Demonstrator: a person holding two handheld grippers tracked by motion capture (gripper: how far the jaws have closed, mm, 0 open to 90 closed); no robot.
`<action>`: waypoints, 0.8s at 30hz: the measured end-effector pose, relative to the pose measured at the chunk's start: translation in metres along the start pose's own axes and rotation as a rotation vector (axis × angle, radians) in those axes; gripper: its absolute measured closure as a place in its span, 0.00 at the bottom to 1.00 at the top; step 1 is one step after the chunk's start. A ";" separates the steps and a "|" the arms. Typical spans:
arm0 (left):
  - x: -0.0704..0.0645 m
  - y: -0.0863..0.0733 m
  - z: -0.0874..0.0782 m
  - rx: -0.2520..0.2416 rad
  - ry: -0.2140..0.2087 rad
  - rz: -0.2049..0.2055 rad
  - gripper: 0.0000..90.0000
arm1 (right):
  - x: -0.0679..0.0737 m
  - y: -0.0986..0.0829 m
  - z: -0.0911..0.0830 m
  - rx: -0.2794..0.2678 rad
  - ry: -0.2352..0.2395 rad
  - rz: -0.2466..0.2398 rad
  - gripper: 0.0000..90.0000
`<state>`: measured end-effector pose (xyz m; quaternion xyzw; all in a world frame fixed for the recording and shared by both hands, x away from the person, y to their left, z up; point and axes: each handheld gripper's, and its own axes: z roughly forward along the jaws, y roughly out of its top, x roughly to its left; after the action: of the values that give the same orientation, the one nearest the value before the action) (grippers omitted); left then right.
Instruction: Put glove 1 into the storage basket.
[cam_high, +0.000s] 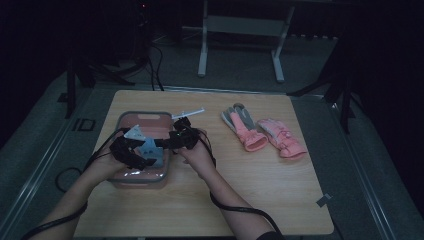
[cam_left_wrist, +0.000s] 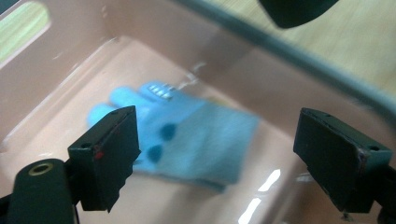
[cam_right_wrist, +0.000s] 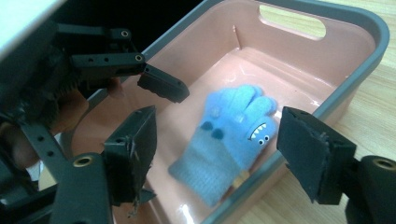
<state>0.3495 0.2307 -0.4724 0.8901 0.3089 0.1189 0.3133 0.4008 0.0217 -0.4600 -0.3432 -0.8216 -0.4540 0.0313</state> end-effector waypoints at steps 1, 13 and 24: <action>-0.002 0.002 -0.002 -0.012 0.000 -0.012 0.16 | 0.000 0.000 -0.002 0.000 0.011 -0.005 0.28; -0.039 0.033 -0.007 -0.101 -0.065 0.006 0.16 | -0.011 -0.010 -0.036 -0.009 -0.004 -0.044 0.21; -0.068 0.051 0.009 -0.139 -0.092 -0.006 0.16 | -0.035 -0.031 -0.075 -0.003 -0.061 -0.088 0.20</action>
<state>0.3246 0.1524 -0.4487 0.8698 0.2878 0.0979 0.3886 0.3894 -0.0658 -0.4515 -0.3207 -0.8358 -0.4455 -0.0143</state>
